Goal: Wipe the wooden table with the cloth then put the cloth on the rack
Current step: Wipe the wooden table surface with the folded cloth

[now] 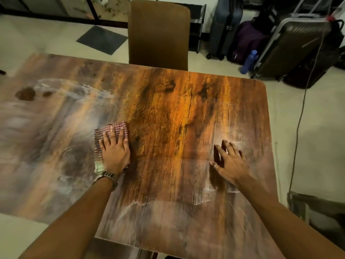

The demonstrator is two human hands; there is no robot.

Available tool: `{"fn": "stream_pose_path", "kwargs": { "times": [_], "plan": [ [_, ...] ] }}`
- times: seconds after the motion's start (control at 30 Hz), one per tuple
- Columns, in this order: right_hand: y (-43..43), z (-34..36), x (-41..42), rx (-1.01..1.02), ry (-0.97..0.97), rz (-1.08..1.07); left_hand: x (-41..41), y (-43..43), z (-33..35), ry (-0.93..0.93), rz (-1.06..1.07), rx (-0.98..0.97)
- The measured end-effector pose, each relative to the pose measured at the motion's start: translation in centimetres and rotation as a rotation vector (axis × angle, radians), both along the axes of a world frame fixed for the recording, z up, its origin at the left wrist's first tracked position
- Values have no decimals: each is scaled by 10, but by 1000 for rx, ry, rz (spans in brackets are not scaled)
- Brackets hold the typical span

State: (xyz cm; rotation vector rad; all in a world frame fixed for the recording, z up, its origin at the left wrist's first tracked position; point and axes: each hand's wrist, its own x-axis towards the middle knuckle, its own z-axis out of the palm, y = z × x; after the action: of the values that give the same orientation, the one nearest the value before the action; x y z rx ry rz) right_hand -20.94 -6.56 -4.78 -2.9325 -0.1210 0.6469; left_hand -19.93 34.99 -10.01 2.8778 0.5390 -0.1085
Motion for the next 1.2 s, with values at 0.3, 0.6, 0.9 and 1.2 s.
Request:
{"fn": "stream_pose_path", "kwargs": {
  "times": [0.3, 0.6, 0.9, 1.2],
  "plan": [
    [-55, 15, -48, 0, 14, -31, -27, -133, -1, -60, -75, 15],
    [-93, 15, -93, 77, 57, -72, -34, -311, 1, -45, -372, 35],
    [-91, 21, -86, 126, 58, -147, -35, -341, 1, -85, -425, -8],
    [-138, 50, -97, 168, -242, -447, -28, -476, 12, 13, -589, -68]
  ]
}}
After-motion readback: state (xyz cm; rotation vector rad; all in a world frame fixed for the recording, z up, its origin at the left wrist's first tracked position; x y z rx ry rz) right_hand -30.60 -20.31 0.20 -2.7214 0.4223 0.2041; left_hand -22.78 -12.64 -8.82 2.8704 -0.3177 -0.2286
